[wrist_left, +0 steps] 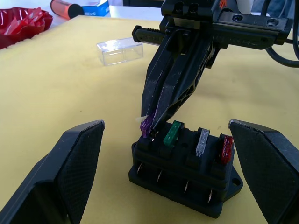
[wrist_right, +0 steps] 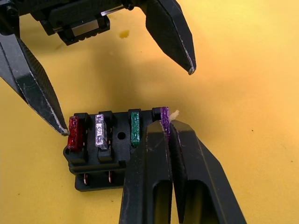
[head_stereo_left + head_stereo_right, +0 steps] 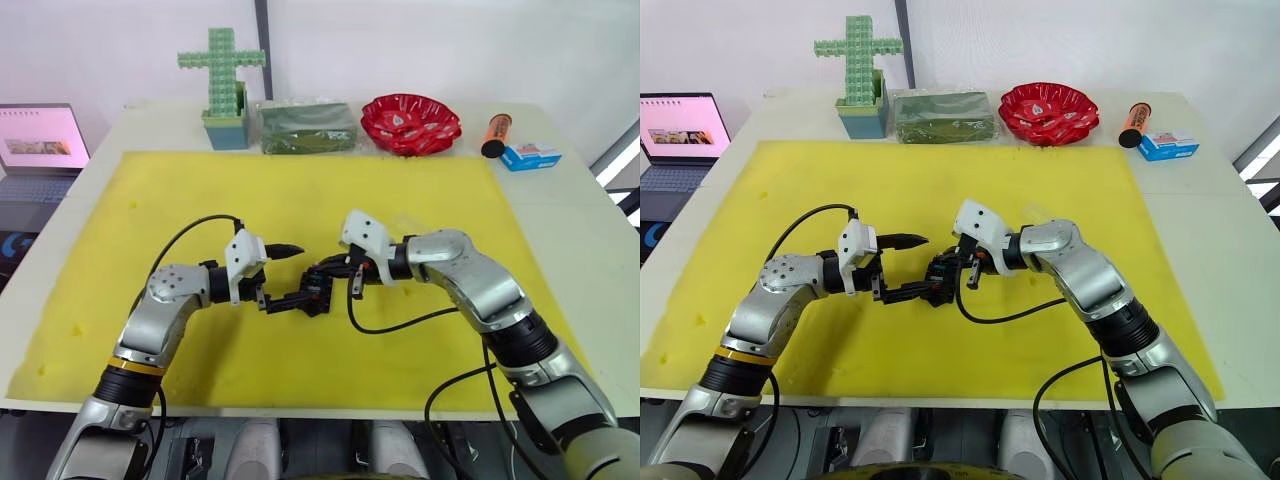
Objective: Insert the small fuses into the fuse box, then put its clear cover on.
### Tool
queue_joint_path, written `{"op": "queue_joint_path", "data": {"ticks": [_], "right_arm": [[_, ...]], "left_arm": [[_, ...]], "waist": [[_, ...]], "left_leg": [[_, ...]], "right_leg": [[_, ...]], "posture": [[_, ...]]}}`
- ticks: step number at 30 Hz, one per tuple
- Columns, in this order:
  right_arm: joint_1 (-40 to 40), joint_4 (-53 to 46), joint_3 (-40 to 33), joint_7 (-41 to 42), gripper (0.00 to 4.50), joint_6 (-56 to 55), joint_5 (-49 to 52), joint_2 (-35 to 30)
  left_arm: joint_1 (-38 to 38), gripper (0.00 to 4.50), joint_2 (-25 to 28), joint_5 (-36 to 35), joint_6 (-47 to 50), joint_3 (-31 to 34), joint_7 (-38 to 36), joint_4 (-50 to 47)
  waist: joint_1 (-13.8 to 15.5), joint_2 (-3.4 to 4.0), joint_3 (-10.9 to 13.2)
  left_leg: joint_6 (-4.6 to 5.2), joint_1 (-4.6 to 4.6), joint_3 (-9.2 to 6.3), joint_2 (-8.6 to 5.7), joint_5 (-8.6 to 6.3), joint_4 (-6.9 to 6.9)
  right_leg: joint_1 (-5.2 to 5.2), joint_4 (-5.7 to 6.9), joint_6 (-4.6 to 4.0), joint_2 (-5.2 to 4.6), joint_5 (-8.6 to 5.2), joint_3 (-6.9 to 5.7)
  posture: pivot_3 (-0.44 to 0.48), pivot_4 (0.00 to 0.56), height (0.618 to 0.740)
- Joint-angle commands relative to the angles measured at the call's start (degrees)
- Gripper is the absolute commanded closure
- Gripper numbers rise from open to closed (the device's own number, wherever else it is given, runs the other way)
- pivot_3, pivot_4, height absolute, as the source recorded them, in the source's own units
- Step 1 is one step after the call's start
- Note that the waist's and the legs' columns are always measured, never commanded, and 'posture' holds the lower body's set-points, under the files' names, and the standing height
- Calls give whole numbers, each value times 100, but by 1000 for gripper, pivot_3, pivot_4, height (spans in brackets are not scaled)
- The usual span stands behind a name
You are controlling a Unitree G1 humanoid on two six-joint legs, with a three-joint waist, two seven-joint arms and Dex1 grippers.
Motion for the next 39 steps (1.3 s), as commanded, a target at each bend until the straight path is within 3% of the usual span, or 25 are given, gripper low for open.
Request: {"op": "queue_joint_path", "data": {"ticks": [1,39], "right_arm": [[-51,-92,-41,17,4492,-30,9,88],[-166,-350,-271,367,4492,11,92,-39]], "left_arm": [[13,0,46,-24,-35,85,21,-227],[38,0,74,-20,-56,73,36,-243]], "waist": [[-1,0,0],[2,0,0]], "left_leg": [[0,0,0,0,0,0],[-1,2,-1,0,0,2]], "right_leg": [[0,0,0,0,0,0],[-2,12,0,0,0,0]], "posture": [[0,150,740],[0,150,740]]}}
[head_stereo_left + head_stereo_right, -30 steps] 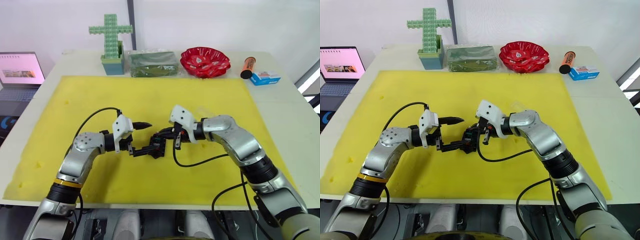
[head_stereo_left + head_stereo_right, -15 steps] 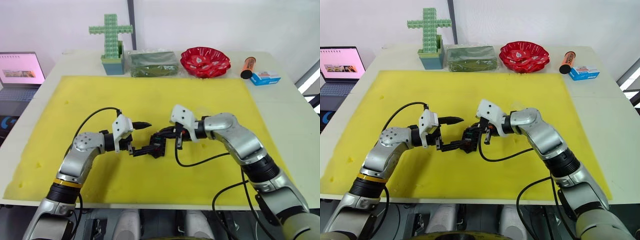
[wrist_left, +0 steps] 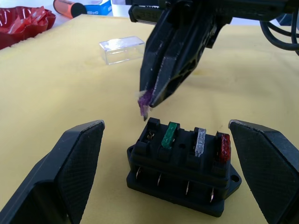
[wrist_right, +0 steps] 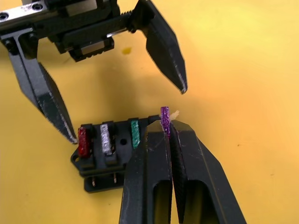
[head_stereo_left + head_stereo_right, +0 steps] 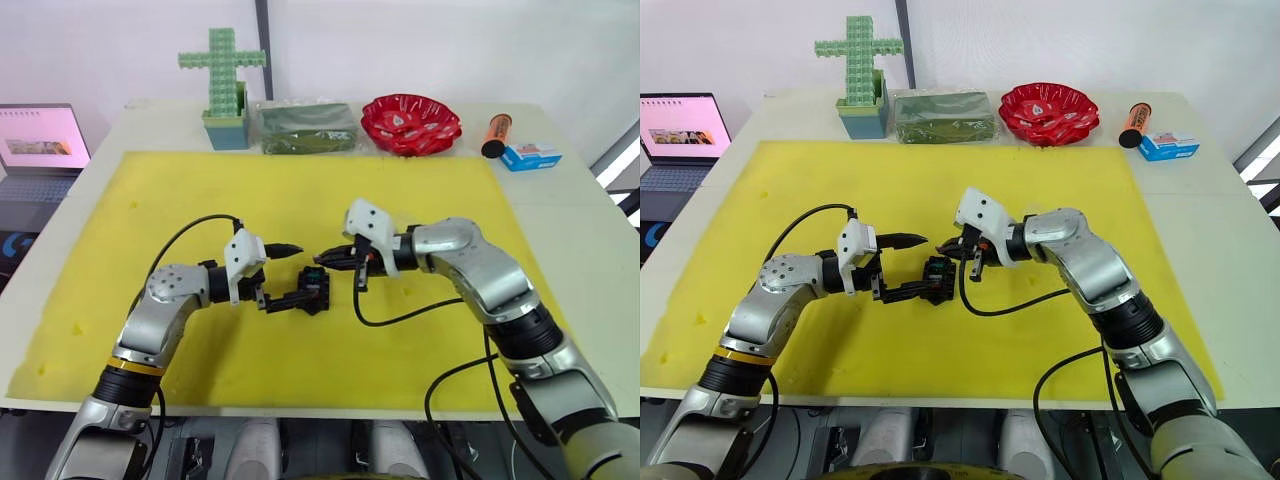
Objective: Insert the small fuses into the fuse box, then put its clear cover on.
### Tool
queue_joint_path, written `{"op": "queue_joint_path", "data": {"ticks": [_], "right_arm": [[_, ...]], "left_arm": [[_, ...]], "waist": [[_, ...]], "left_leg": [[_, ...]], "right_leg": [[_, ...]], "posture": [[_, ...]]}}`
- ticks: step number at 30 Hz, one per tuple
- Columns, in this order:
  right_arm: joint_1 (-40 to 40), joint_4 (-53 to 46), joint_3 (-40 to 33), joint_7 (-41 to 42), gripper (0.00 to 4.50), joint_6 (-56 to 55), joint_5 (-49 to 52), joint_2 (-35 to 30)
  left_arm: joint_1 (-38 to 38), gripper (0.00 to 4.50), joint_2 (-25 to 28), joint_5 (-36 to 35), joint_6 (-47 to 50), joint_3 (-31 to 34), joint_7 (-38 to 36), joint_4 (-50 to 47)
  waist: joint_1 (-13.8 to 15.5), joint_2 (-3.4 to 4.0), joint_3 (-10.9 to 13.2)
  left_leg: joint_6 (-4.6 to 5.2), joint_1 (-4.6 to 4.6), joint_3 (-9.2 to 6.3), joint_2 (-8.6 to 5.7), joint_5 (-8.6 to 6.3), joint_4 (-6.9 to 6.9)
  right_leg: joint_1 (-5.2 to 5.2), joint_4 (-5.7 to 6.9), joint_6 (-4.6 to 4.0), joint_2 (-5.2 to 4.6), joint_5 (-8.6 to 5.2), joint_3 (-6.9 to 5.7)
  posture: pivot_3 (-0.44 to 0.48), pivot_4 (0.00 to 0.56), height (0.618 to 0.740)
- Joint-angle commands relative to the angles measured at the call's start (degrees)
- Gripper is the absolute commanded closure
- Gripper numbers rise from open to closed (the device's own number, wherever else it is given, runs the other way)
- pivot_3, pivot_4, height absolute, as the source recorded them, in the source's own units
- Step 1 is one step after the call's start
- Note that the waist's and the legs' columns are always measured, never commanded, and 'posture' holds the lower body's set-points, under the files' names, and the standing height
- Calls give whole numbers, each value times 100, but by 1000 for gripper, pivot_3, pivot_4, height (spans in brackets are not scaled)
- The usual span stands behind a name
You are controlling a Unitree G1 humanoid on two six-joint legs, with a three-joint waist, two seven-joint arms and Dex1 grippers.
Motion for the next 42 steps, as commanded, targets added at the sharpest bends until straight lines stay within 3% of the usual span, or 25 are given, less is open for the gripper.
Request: {"op": "queue_joint_path", "data": {"ticks": [1,20,42], "right_arm": [[-36,-245,-54,28,4492,-53,75,11],[-316,606,171,251,4492,-763,-228,246],[-583,924,74,557,4492,-799,-152,257]], "left_arm": [[32,0,51,-21,-60,73,-16,-237],[76,0,103,-15,-53,119,19,-253],[113,0,159,-31,-42,160,97,-303]], "waist": [[-1,0,0],[-5,0,0],[-2,0,0]], "left_leg": [[0,0,0,0,0,0],[0,1,0,0,0,0],[-1,2,0,0,1,1]], "right_leg": [[0,0,0,0,0,0],[0,3,0,0,0,0],[0,5,0,0,0,0]], "posture": [[0,150,740],[0,150,740],[0,150,740]]}}
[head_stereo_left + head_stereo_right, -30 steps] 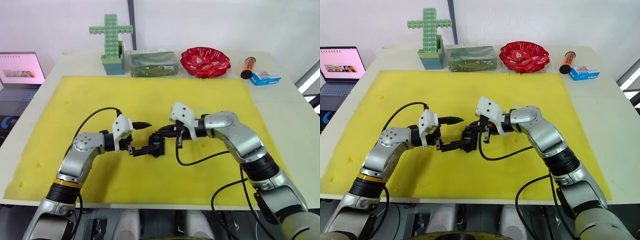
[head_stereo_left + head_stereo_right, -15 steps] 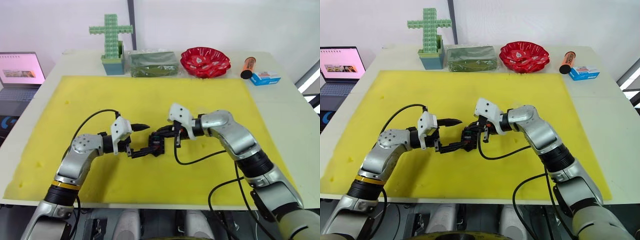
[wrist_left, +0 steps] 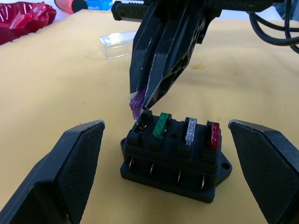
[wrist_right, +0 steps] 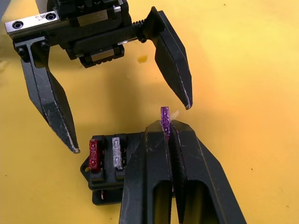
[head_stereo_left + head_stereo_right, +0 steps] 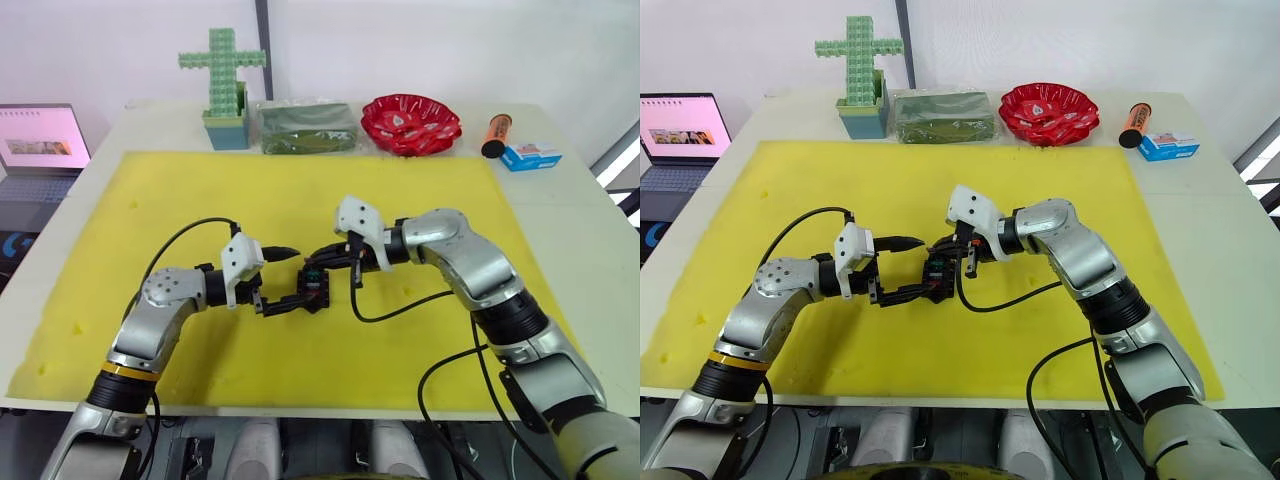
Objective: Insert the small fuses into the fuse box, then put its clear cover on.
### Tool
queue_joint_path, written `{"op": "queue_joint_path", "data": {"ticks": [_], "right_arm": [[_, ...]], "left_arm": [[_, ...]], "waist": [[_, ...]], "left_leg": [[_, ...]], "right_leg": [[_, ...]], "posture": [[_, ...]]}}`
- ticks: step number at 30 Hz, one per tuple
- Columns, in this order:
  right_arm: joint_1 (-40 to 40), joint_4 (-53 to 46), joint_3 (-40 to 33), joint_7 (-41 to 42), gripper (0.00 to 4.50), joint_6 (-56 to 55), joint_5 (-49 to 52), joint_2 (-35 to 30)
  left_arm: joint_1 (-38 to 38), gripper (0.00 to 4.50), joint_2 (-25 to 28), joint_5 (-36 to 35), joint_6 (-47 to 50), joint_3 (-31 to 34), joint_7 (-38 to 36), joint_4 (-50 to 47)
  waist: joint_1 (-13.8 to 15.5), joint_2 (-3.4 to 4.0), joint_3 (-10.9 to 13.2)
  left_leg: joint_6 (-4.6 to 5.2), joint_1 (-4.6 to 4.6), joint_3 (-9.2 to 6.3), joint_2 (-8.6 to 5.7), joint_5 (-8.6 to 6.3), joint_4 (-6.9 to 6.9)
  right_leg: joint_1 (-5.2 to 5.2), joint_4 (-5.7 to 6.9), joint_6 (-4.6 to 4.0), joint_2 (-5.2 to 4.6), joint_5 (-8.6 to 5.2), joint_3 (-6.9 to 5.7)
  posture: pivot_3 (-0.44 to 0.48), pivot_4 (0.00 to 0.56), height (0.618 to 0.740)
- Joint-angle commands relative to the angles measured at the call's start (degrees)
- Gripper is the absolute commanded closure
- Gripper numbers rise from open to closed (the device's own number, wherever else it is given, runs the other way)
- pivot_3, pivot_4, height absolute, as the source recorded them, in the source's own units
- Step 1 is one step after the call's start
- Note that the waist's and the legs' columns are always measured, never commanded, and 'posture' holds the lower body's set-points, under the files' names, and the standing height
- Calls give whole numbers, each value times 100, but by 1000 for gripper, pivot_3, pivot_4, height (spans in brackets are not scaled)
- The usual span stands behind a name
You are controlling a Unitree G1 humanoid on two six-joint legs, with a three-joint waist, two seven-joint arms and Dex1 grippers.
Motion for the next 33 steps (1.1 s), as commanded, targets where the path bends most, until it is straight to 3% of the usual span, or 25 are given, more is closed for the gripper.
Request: {"op": "queue_joint_path", "data": {"ticks": [1,33], "right_arm": [[-105,-7,-123,9,4492,-137,-7,33],[-2,193,9,112,4492,-396,-232,116]], "left_arm": [[-24,0,51,-32,-42,156,37,-166],[7,0,112,-21,-49,136,112,-211]], "waist": [[-4,0,0],[-3,0,0]], "left_leg": [[0,0,0,0,0,0],[-1,0,0,0,0,0]], "right_leg": [[0,0,0,0,0,0],[-1,2,0,0,0,0]], "posture": [[0,150,740],[0,150,740]]}}
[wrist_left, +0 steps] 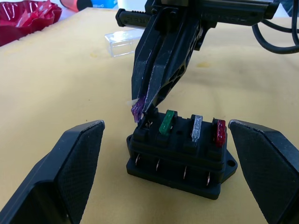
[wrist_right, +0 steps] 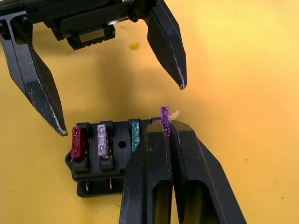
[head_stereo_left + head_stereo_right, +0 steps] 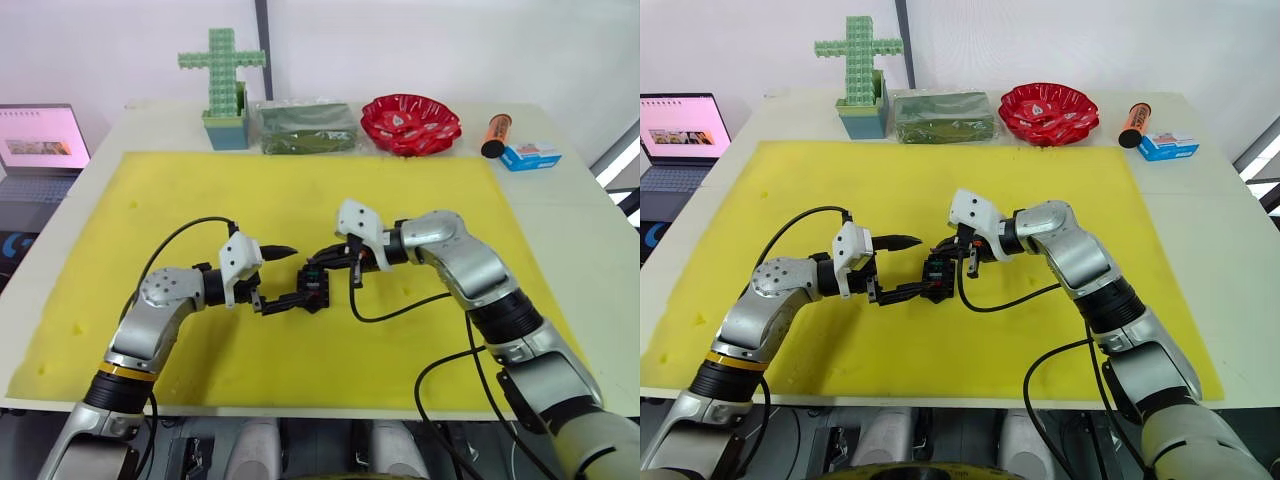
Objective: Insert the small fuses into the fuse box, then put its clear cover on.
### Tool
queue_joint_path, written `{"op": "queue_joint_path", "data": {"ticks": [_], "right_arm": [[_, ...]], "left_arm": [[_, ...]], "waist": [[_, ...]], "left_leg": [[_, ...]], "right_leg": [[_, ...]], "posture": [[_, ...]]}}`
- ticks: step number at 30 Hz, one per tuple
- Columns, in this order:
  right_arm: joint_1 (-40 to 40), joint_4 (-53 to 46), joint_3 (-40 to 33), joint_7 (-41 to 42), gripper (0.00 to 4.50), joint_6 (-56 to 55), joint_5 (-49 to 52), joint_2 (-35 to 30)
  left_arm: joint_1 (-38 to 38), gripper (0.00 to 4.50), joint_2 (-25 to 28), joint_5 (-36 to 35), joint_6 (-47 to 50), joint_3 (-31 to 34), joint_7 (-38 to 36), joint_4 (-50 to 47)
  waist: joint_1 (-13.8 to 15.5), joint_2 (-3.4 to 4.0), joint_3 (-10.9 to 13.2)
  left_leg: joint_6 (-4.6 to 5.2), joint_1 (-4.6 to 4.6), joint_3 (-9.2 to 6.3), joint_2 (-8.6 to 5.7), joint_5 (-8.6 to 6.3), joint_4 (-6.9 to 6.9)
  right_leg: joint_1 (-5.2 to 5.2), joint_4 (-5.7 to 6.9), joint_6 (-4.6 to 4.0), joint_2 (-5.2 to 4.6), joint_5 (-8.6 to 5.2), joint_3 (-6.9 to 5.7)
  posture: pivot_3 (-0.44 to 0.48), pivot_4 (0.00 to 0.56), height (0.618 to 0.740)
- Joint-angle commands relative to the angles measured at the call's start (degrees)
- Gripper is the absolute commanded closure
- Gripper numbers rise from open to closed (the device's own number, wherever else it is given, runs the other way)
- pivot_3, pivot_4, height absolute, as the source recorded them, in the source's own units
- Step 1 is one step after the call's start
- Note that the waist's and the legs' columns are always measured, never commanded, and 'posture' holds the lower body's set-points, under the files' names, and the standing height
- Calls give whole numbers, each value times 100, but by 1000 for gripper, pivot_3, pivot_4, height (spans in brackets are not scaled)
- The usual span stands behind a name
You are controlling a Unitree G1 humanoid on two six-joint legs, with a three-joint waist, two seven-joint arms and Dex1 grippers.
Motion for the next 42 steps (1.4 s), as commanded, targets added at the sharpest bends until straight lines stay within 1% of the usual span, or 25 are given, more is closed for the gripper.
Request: {"op": "queue_joint_path", "data": {"ticks": [1,12,20,33,35,42], "right_arm": [[-12,-59,-24,44,4492,-118,-1,56],[23,-47,-4,48,4492,-145,-41,67],[26,183,111,100,4492,-497,-270,34],[-14,346,104,255,4492,-425,-255,75],[-45,377,101,268,4492,-415,-256,84],[-159,426,88,368,4492,-104,-173,122]], "left_arm": [[-9,0,45,-18,-52,130,8,-186],[-16,0,40,-18,-46,124,12,-191],[-9,0,28,-16,-42,115,22,-189],[-22,0,-11,17,-157,130,50,-84],[-66,0,-25,-29,-142,136,12,-32],[-425,0,168,-58,-302,191,-489,544]], "waist": [[0,0,0],[0,0,0],[0,0,0],[0,0,0],[-1,0,0],[-3,0,0]], "left_leg": [[0,0,0,0,0,0],[0,0,0,0,0,0],[0,0,0,0,0,0],[-1,3,0,0,0,0],[-1,4,0,0,0,0],[-2,5,1,0,1,0]], "right_leg": [[0,0,0,0,0,0],[0,0,0,0,0,0],[0,0,0,0,0,0],[1,2,0,0,0,0],[2,2,0,0,0,0],[2,5,0,0,0,0]], "posture": [[0,150,740],[0,150,740],[0,150,740],[0,150,740],[0,150,740],[0,150,740]]}}
